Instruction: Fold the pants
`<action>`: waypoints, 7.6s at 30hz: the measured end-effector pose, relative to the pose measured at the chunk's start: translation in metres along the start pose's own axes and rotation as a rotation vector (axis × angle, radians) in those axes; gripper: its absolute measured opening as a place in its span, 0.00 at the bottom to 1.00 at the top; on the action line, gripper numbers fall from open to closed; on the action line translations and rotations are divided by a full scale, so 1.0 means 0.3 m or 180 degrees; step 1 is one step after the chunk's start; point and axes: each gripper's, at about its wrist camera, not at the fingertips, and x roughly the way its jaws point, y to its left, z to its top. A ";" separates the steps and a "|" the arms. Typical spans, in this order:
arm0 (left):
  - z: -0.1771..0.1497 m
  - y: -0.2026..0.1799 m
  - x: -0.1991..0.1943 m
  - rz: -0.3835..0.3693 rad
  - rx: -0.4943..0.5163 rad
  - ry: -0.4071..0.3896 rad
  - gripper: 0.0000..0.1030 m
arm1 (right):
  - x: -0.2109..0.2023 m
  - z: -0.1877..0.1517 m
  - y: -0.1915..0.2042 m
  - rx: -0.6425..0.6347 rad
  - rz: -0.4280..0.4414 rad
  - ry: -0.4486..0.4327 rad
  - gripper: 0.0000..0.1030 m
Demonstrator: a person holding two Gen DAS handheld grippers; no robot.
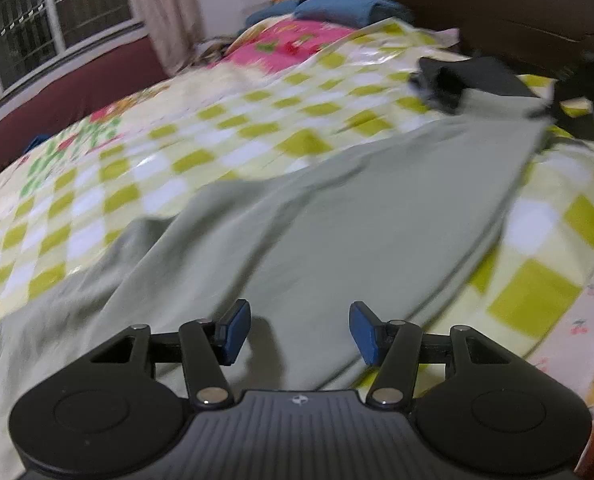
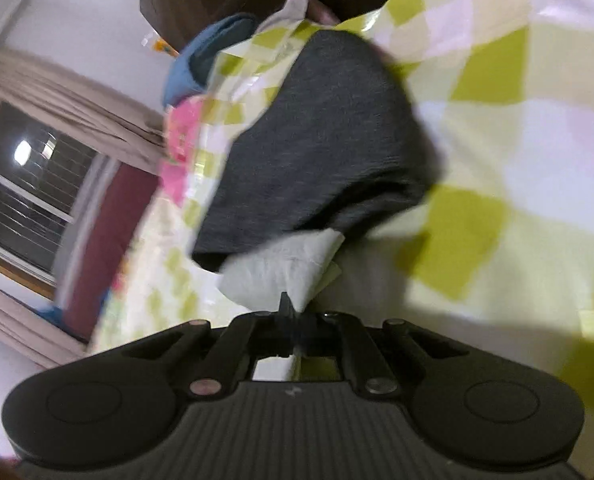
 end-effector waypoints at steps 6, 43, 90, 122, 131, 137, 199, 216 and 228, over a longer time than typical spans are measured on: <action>-0.087 0.098 -0.032 0.0184 -0.0252 0.0108 0.76 | -0.037 -0.033 -0.043 0.0009 -0.0224 0.0010 0.03; -0.345 0.377 -0.266 0.0396 -0.1122 -0.0293 0.83 | 0.188 -1.274 1.245 -0.2895 0.1248 0.1686 0.03; -0.360 0.575 -0.401 0.0987 -0.1469 -0.0267 0.90 | 0.074 -1.059 0.900 -0.3704 0.1074 0.1578 0.43; -0.161 0.473 -0.302 0.1024 -0.0509 -0.0126 0.92 | 0.262 -0.703 0.867 -0.3779 0.0425 0.1179 0.20; -0.194 0.550 -0.160 0.1027 -0.0651 0.0047 0.92 | 0.530 -0.861 1.045 -0.3514 0.1313 0.2076 0.44; -0.237 0.547 -0.151 0.0901 -0.0700 0.0075 0.93 | 0.624 -0.910 1.037 -0.3339 0.1539 0.2967 0.44; -0.396 0.619 -0.346 0.1173 -0.1614 -0.0207 0.78 | 0.456 -1.651 1.449 -0.5678 0.2311 0.2599 0.29; -0.333 0.699 -0.332 0.1439 -0.1235 -0.0225 0.85 | 0.060 -1.044 0.844 -0.4890 0.1126 0.1704 0.35; -0.312 0.624 -0.265 0.1480 -0.0936 0.0197 0.86 | 0.055 -1.086 0.677 -0.5324 0.0965 0.1377 0.36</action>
